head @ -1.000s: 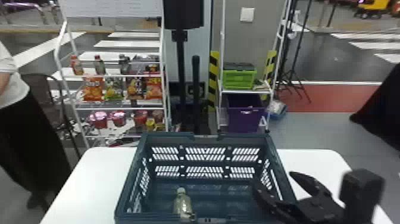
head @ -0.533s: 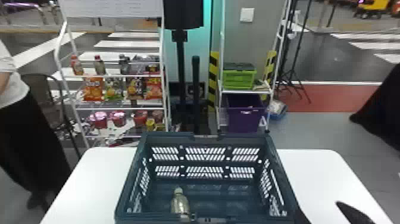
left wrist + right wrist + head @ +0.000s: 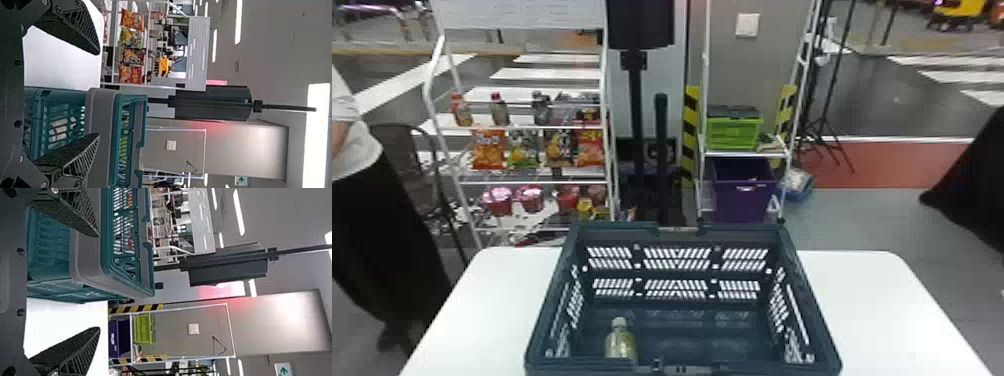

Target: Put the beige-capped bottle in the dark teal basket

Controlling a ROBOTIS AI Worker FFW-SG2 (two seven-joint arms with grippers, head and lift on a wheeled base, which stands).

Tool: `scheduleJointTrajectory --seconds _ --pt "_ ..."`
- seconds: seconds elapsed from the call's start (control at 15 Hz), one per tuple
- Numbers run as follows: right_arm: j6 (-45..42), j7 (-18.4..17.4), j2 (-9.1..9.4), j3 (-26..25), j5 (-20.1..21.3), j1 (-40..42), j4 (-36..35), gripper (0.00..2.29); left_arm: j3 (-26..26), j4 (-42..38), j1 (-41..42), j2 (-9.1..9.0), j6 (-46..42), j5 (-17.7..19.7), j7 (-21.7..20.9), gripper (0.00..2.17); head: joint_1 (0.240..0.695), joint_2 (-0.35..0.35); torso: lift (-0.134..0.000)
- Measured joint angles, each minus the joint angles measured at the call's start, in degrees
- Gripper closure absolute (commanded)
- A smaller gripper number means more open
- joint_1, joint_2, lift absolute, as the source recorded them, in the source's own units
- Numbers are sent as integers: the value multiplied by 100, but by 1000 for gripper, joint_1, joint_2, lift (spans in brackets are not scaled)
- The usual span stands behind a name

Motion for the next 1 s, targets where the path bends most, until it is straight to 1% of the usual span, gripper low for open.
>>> scheduleJointTrajectory --seconds 0.2,0.4,1.0 --pt "-143 151 120 -149 -27 95 87 33 -18 -11 -11 -2 53 -39 24 151 499 0 0" --pt "-142 257 188 -257 -78 129 109 33 -63 -14 -25 -2 89 -57 32 151 499 0 0" --pt "-86 281 205 -301 -106 128 112 33 -83 -81 0 3 138 -88 50 154 499 0 0"
